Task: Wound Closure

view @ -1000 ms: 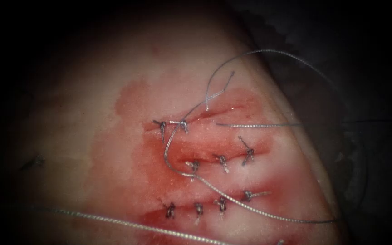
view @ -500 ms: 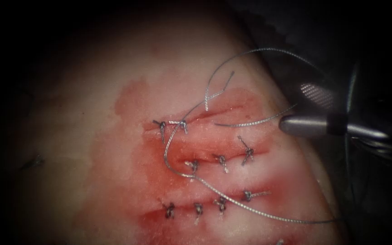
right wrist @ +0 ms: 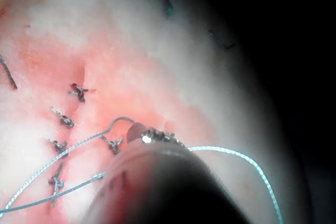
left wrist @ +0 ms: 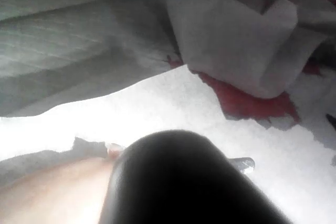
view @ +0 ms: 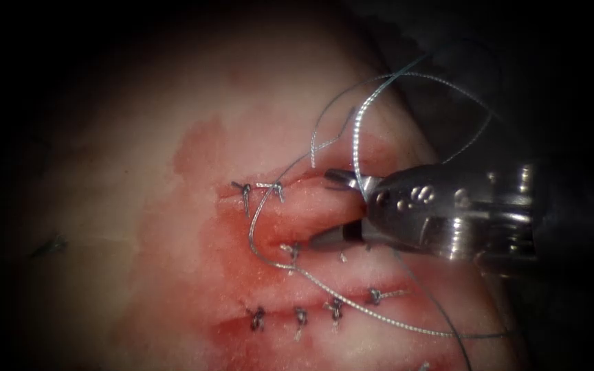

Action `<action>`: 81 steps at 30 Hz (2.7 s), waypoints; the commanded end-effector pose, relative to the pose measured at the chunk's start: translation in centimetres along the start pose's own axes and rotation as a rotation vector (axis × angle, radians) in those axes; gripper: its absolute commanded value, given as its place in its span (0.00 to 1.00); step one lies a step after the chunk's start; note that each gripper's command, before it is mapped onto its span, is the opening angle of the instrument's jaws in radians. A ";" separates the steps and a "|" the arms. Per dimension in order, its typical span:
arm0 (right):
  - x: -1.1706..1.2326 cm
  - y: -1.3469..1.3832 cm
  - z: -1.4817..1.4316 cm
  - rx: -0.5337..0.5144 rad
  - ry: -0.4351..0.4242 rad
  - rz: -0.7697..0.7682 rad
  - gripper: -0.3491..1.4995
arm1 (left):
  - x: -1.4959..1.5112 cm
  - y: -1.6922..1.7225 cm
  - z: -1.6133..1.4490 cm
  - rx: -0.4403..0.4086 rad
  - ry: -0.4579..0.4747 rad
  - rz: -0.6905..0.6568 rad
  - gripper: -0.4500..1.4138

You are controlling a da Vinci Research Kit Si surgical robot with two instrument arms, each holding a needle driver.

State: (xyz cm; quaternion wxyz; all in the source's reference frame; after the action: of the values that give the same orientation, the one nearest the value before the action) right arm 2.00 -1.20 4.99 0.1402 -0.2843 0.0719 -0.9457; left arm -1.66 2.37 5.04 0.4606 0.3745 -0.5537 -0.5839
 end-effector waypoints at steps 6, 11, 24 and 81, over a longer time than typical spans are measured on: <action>0.46 0.05 -0.80 -0.053 -0.181 0.203 0.94 | -0.12 -0.02 0.08 0.005 -0.003 0.006 0.00; 1.07 0.22 -1.27 0.010 -0.184 0.192 0.93 | -0.10 0.00 0.09 0.005 -0.004 0.008 0.00; 1.59 0.44 -1.57 0.058 0.289 0.130 0.82 | -0.07 0.00 0.11 0.007 0.009 0.010 0.00; -0.06 -0.40 -0.17 -0.012 -0.376 -0.009 0.85 | 0.00 -0.01 0.16 0.001 0.021 0.007 0.10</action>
State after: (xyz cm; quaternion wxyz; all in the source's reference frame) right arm 1.80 -0.81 4.88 0.1569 -0.4549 0.0572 -0.8748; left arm -1.78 2.28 5.06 0.4673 0.3819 -0.5463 -0.5808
